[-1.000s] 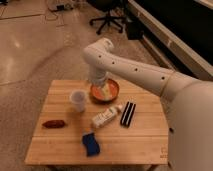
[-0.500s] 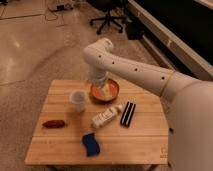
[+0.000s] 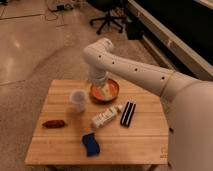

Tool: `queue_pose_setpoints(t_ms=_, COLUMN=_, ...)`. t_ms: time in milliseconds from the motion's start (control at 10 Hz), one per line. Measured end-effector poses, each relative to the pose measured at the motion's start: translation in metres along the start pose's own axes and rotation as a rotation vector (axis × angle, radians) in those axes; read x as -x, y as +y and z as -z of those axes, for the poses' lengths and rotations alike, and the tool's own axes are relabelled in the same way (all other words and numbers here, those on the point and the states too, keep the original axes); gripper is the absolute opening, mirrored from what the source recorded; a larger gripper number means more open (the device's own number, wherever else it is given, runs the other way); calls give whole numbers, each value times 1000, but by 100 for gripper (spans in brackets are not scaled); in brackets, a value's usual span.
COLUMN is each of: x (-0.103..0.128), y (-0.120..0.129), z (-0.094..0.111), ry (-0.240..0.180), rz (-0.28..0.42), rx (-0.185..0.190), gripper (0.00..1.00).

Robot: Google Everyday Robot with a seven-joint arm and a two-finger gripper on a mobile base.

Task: Place the ceramic cup in the ceramic bowl

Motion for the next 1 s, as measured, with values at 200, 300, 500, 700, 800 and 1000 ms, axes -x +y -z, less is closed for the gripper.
queue_pose_setpoints(t_ms=200, x=4, y=-2, z=-4, ry=-8, rz=12, rx=5, gripper=80)
queue_pose_setpoints(t_ms=300, x=13, y=-6, z=-15, ry=-26, rz=35, rx=23, gripper=80)
queue_pose_setpoints(t_ms=500, x=31, y=-14, z=-39, ry=-58, rz=76, rx=57, gripper=80)
queue_pose_setpoints(t_ms=700, x=40, y=-22, z=-62, ry=-81, rz=96, rx=81, gripper=80)
queue_pose_setpoints(t_ms=800, x=41, y=-26, z=-71, ry=-87, rz=100, rx=89, gripper=80)
queue_pose_setpoints(t_ms=1000, x=39, y=-33, z=-88, ry=-85, rz=101, rx=95, gripper=80)
